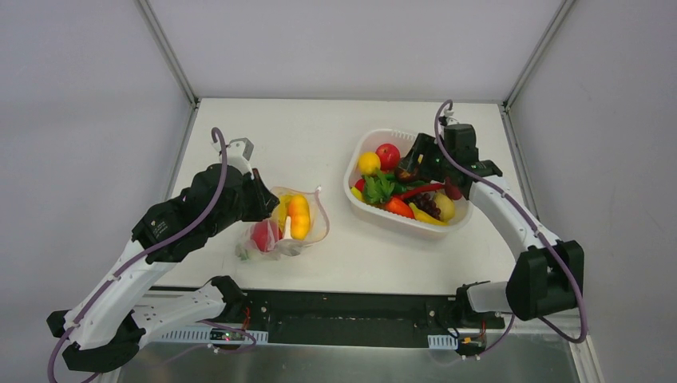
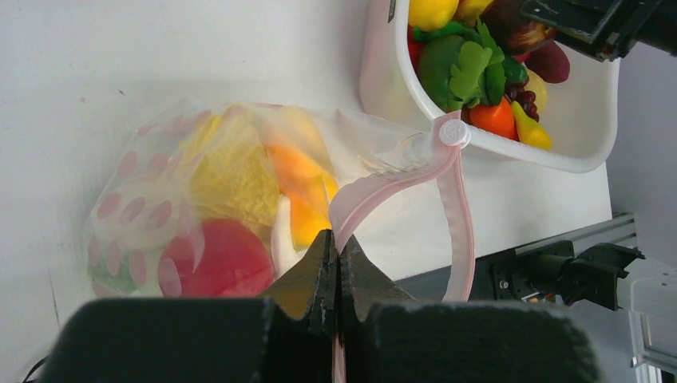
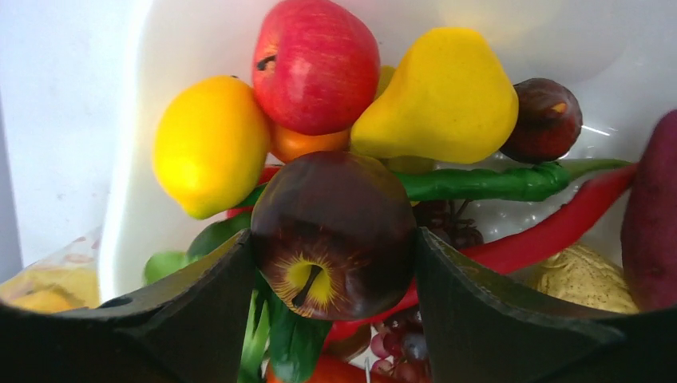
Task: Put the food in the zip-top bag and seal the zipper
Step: Adjust the fake fruit in the bin, then pick up the fake fruit from the bin.
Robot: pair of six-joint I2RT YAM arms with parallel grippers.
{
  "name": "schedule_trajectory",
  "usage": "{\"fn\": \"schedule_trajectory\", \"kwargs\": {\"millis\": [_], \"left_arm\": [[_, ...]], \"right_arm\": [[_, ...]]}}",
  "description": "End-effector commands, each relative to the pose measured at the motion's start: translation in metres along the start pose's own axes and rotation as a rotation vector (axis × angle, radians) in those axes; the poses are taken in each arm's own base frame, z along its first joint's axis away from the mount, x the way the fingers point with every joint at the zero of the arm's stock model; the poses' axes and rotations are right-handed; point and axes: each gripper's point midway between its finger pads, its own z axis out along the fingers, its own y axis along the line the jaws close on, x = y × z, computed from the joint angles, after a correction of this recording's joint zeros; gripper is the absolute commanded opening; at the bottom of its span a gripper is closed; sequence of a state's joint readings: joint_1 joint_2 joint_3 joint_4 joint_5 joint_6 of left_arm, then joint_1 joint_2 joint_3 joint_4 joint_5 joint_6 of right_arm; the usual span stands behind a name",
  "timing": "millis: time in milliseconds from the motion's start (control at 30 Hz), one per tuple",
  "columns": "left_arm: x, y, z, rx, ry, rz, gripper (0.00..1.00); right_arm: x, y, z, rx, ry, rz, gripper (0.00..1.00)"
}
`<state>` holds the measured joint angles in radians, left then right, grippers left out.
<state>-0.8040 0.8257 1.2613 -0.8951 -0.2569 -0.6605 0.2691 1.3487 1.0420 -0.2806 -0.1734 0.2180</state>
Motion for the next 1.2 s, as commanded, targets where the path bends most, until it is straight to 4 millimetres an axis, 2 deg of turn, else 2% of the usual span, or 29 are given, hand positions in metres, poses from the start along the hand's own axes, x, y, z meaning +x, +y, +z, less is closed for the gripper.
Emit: {"fn": "schedule_trajectory", "kwargs": {"millis": [0, 100, 333, 433, 533, 633, 733, 1033, 1167], "left_arm": [[-0.01, -0.009, -0.004, 0.047, -0.039, -0.04, 0.0], [-0.01, -0.008, -0.005, 0.046, -0.046, -0.043, 0.0], [-0.009, -0.007, -0.004, 0.037, -0.041, -0.045, 0.0], [-0.009, -0.008, -0.004, 0.04, -0.038, -0.046, 0.0], [-0.009, -0.007, -0.004, 0.039, -0.041, -0.049, 0.0], [-0.008, -0.007, -0.004, 0.036, -0.04, -0.049, 0.0], [-0.008, -0.007, -0.004, 0.038, -0.04, -0.051, 0.0], [-0.009, -0.01, -0.003, 0.045, -0.037, -0.052, 0.0], [-0.009, -0.011, -0.003, 0.052, -0.037, -0.058, 0.0]], "right_arm": [[0.003, -0.006, 0.018, 0.057, 0.051, -0.027, 0.61], [0.008, -0.007, 0.027, 0.056, 0.09, -0.026, 0.67], [0.018, -0.002, 0.031, 0.035, 0.151, -0.049, 0.88], [0.018, -0.007, 0.033, 0.069, 0.159, -0.053, 0.92], [0.015, -0.009, 0.034, 0.09, 0.15, -0.056, 0.82], [0.008, -0.007, 0.027, 0.101, 0.114, -0.042, 0.66], [-0.003, -0.003, 0.013, 0.09, 0.048, -0.041, 0.6], [-0.033, -0.001, -0.031, 0.105, -0.174, -0.022, 0.55], [-0.037, 0.021, -0.05, -0.001, -0.208, 0.007, 0.54]]}}
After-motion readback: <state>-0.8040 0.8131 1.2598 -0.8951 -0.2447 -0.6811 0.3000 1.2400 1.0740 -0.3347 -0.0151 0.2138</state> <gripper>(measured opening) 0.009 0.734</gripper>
